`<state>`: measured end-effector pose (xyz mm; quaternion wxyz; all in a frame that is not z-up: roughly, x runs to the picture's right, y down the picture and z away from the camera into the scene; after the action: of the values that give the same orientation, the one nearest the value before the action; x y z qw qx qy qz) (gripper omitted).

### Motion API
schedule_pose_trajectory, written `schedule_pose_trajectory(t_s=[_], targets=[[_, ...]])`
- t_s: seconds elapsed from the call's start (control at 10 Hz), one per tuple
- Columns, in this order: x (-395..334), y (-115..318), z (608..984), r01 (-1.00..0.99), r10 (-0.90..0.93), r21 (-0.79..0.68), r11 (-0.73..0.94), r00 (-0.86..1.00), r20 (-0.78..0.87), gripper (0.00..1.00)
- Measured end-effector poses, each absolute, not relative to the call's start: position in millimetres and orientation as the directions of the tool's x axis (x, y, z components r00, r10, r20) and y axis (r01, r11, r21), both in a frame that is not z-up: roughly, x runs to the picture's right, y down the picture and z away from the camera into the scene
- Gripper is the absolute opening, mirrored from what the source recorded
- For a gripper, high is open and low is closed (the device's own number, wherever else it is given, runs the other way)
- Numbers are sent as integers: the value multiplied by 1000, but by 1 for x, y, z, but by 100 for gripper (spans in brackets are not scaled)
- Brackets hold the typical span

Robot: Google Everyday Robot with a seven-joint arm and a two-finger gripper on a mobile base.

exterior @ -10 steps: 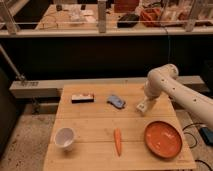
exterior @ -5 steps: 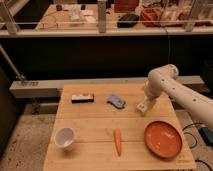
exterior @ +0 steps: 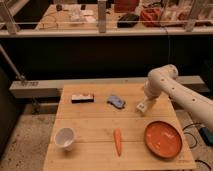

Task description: Place the bottle in the ceramic bowl

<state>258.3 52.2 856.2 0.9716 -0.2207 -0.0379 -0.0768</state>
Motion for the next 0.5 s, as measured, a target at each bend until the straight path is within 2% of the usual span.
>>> schedule_pose_trajectory(t_s=[0.5], targets=[[260, 53, 862, 171, -135, -425, 889, 984, 114, 80]])
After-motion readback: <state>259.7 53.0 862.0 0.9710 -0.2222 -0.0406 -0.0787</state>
